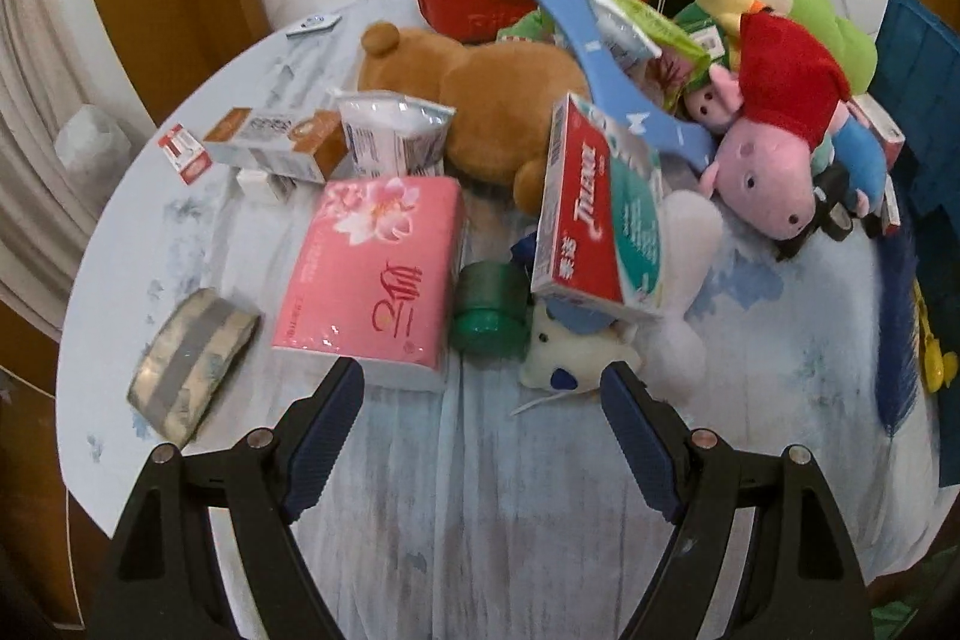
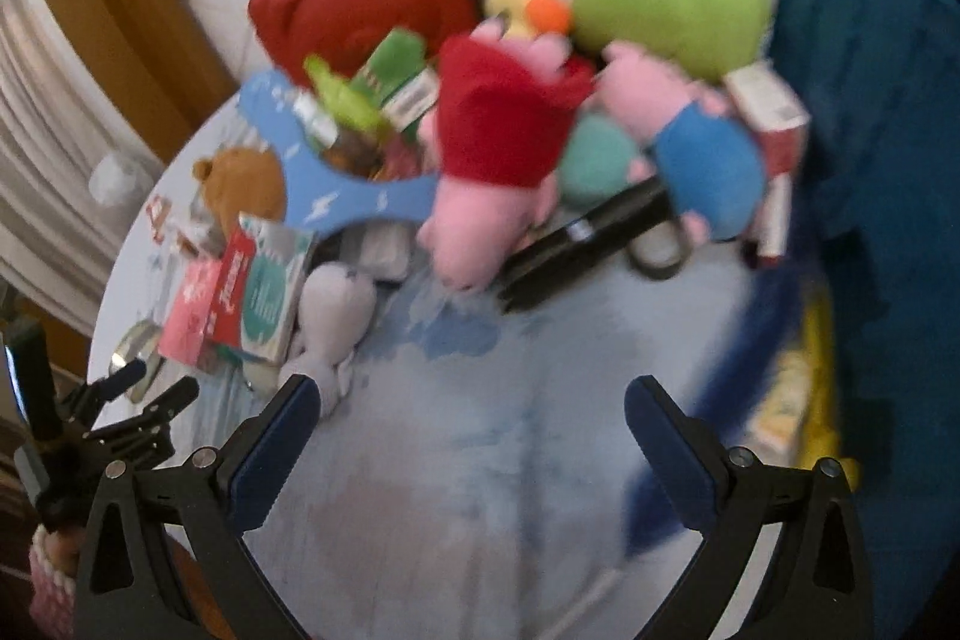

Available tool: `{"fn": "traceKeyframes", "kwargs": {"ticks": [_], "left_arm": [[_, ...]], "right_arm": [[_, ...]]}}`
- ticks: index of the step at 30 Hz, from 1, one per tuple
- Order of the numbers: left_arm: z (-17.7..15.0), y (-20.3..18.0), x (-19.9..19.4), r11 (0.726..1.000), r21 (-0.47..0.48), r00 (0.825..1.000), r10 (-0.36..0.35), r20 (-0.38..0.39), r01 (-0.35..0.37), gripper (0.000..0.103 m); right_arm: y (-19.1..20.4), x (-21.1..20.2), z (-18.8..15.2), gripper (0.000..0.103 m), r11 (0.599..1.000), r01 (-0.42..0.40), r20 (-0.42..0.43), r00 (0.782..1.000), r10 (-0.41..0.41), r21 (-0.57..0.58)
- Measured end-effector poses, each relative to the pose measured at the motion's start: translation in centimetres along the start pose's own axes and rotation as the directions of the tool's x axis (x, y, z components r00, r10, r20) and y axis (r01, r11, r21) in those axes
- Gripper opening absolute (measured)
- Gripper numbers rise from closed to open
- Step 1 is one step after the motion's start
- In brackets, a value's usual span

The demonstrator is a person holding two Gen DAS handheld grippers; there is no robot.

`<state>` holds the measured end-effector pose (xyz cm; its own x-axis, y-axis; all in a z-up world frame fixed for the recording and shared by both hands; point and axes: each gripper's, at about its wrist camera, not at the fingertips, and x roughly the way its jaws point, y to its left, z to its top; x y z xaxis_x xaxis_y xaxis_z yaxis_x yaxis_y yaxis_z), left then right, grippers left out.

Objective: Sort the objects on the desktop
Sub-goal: 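Withdraw both grippers from the crate back over the table, then grasp the Tylenol Cold box with left gripper while right grasps a white plush toy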

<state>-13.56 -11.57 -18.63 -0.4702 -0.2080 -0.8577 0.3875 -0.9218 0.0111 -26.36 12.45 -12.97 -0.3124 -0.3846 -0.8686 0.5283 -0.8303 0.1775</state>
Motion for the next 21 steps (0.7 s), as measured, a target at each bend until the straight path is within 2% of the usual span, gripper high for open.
{"fn": "traceKeyframes", "kwargs": {"ticks": [4,8,10,13,15,19,21], "left_arm": [[-0.2,-0.6,1.7,0.999,0.027,0.999,-0.043,-0.023,0.044,0.081],[0.1,-1.1,3.0,0.997,0.056,0.998,-0.049,-0.032,0.051,0.081],[0.6,-1.0,3.4,0.997,0.056,0.998,-0.059,-0.026,0.06,0.081],[1.4,-0.9,4.1,0.995,0.063,0.997,-0.074,-0.018,0.075,0.081],[1.7,-0.9,4.3,0.995,0.074,0.997,-0.072,-0.014,0.073,0.081],[1.6,-0.4,4.6,0.994,0.092,0.998,-0.052,-0.021,0.054,0.081],[1.6,-0.2,4.7,0.995,0.089,0.999,-0.046,-0.019,0.048,0.081]], "right_arm": [[2.8,4.5,-0.3,0.103,0.999,-0.012,-0.086,0.996,0.009,-0.034],[5.2,8.2,-0.4,0.103,0.998,-0.049,-0.142,0.989,0.043,-0.043],[6.0,9.2,-0.3,0.103,0.997,-0.072,-0.152,0.986,0.066,-0.035],[7.1,10.7,0.1,0.102,0.997,-0.061,-0.151,0.987,0.055,-0.037],[7.6,11.5,0.1,0.089,0.997,-0.067,-0.166,0.984,0.059,-0.041],[8.4,13.0,0.2,0.076,0.995,-0.09,-0.197,0.977,0.08,-0.041],[8.8,13.8,0.4,0.075,0.995,-0.09,-0.212,0.974,0.078,-0.048]]}}
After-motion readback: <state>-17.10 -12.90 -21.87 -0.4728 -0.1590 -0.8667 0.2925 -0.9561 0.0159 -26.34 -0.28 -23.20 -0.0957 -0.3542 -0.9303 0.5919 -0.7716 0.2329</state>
